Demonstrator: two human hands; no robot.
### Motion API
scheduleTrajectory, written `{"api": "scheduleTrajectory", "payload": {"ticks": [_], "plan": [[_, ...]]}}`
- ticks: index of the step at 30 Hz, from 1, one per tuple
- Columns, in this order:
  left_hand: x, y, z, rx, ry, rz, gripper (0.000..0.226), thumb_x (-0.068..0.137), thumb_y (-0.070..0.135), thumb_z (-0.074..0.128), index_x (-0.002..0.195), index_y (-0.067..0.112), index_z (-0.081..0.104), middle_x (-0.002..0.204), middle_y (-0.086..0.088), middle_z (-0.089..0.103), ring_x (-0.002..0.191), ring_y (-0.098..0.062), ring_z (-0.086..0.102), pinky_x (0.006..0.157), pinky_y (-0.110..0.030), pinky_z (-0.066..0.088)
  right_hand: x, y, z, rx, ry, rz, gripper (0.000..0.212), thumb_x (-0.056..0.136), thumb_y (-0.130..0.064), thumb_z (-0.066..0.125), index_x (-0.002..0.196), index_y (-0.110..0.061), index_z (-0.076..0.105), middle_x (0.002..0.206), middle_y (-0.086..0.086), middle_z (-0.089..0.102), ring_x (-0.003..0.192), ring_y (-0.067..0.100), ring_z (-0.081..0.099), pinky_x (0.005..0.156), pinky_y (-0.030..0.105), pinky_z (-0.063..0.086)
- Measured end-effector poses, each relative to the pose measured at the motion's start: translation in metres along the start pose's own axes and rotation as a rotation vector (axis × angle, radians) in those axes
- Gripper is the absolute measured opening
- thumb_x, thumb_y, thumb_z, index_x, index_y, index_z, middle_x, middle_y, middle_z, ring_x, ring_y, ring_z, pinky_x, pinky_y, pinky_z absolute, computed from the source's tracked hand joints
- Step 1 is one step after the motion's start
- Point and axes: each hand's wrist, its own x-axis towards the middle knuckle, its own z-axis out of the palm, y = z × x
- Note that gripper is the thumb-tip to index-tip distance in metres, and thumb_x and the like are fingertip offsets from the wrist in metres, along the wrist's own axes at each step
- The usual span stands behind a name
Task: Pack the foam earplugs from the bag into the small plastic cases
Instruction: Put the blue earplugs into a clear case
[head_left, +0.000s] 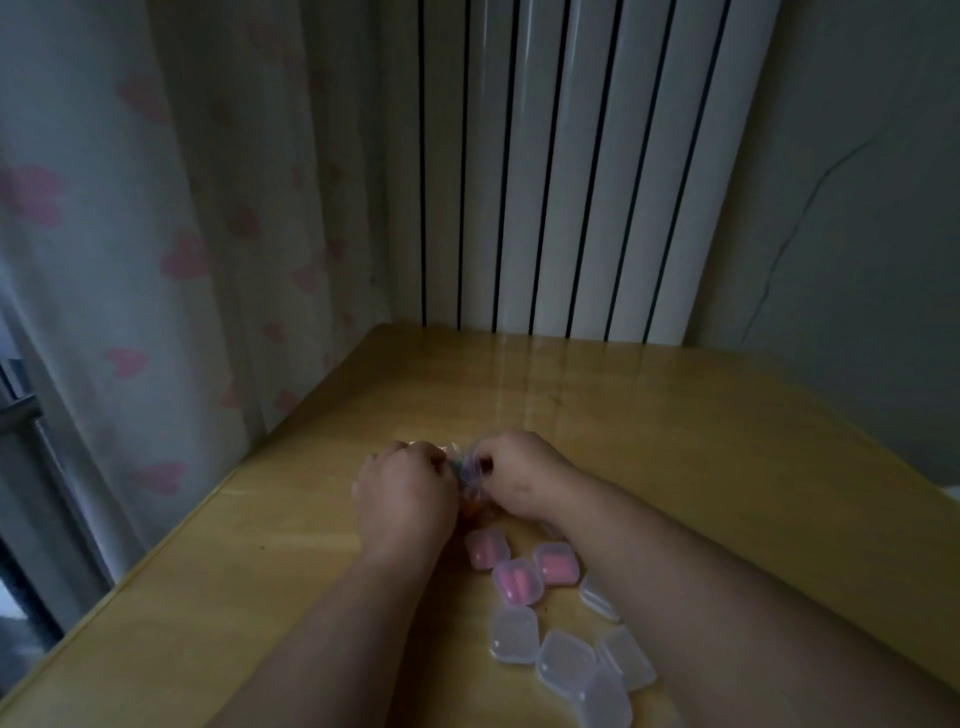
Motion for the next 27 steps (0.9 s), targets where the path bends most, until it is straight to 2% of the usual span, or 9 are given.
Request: {"api": "scheduleTrajectory", "payload": {"ticks": [2, 5, 7, 10, 15, 18, 21, 24, 27], "plan": [[-0.001, 0.0, -0.001, -0.001, 0.001, 0.01, 0.027, 0.087, 0.029, 0.054, 0.101, 0.024, 0.076, 0.104, -0.007, 0.069, 0.098, -0.032, 0.06, 0.083, -0.038, 0.051, 0.003, -0.001, 0.002, -0.02, -0.016, -0.002, 0.021, 0.081, -0.01, 0.068, 0.073, -0.029, 0.065, 0.096, -0.001, 0.069, 0.086, 0.018, 0.062, 0.073, 0.023, 0.049], [-0.001, 0.0, -0.001, 0.007, 0.011, 0.02, 0.027, 0.086, 0.03, 0.055, 0.103, 0.026, 0.076, 0.106, -0.006, 0.069, 0.099, -0.032, 0.061, 0.083, -0.037, 0.05, 0.005, -0.002, 0.002, -0.037, -0.044, 0.017, 0.016, 0.082, -0.01, 0.069, 0.074, -0.025, 0.068, 0.083, -0.004, 0.064, 0.079, 0.015, 0.06, 0.067, 0.02, 0.043], [-0.001, 0.0, 0.0, 0.014, 0.018, 0.015, 0.027, 0.086, 0.031, 0.055, 0.103, 0.028, 0.075, 0.106, -0.005, 0.07, 0.1, -0.031, 0.06, 0.082, -0.036, 0.049, 0.006, -0.003, 0.002, -0.067, -0.055, 0.002, 0.015, 0.081, -0.01, 0.069, 0.075, -0.023, 0.069, 0.081, -0.003, 0.065, 0.079, 0.015, 0.061, 0.068, 0.019, 0.042], [0.0, -0.002, 0.003, 0.025, 0.026, 0.02, 0.027, 0.085, 0.032, 0.054, 0.101, 0.029, 0.075, 0.103, -0.003, 0.071, 0.097, -0.03, 0.061, 0.079, -0.036, 0.05, 0.006, -0.007, 0.002, -0.155, -0.062, -0.036, 0.01, 0.081, -0.01, 0.067, 0.082, -0.018, 0.074, 0.089, 0.004, 0.071, 0.084, 0.021, 0.065, 0.068, 0.021, 0.044], [0.001, -0.003, 0.003, 0.02, 0.023, 0.012, 0.027, 0.084, 0.035, 0.052, 0.097, 0.029, 0.075, 0.097, -0.004, 0.071, 0.092, -0.031, 0.062, 0.076, -0.038, 0.051, 0.006, -0.01, -0.002, -0.245, -0.127, -0.072, 0.012, 0.086, -0.012, 0.063, 0.092, -0.016, 0.072, 0.094, 0.004, 0.071, 0.083, 0.022, 0.063, 0.065, 0.021, 0.039], [0.001, -0.001, 0.002, -0.013, 0.011, 0.003, 0.034, 0.085, 0.042, 0.047, 0.097, 0.028, 0.076, 0.096, -0.003, 0.072, 0.092, -0.031, 0.062, 0.079, -0.038, 0.051, 0.008, -0.015, -0.004, -0.299, -0.211, -0.052, 0.026, 0.09, -0.013, 0.063, 0.114, -0.019, 0.069, 0.111, 0.006, 0.069, 0.101, 0.026, 0.065, 0.078, 0.024, 0.048], [0.0, 0.002, -0.001, -0.071, -0.044, -0.024, 0.036, 0.082, 0.043, 0.045, 0.096, 0.029, 0.075, 0.096, -0.004, 0.072, 0.093, -0.03, 0.063, 0.081, -0.038, 0.052, 0.008, -0.014, -0.001, -0.232, -0.147, -0.027, 0.025, 0.088, -0.011, 0.063, 0.109, -0.02, 0.072, 0.104, 0.007, 0.071, 0.095, 0.026, 0.067, 0.083, 0.027, 0.051], [-0.001, 0.004, -0.004, -0.13, -0.097, -0.058, 0.028, 0.083, 0.032, 0.053, 0.1, 0.024, 0.074, 0.1, -0.006, 0.071, 0.095, -0.029, 0.064, 0.08, -0.036, 0.053, 0.004, -0.007, 0.004, -0.161, -0.034, -0.023, 0.019, 0.084, -0.014, 0.062, 0.094, -0.024, 0.076, 0.096, 0.001, 0.072, 0.088, 0.023, 0.067, 0.08, 0.029, 0.055], [-0.002, 0.004, -0.004, -0.113, -0.105, -0.047, 0.025, 0.084, 0.024, 0.056, 0.101, 0.022, 0.074, 0.103, -0.007, 0.07, 0.096, -0.029, 0.064, 0.078, -0.033, 0.052, -0.003, -0.002, 0.0, -0.053, 0.133, -0.003, 0.016, 0.088, -0.021, 0.06, 0.091, -0.024, 0.075, 0.098, -0.001, 0.072, 0.09, 0.019, 0.066, 0.075, 0.025, 0.051]]}}
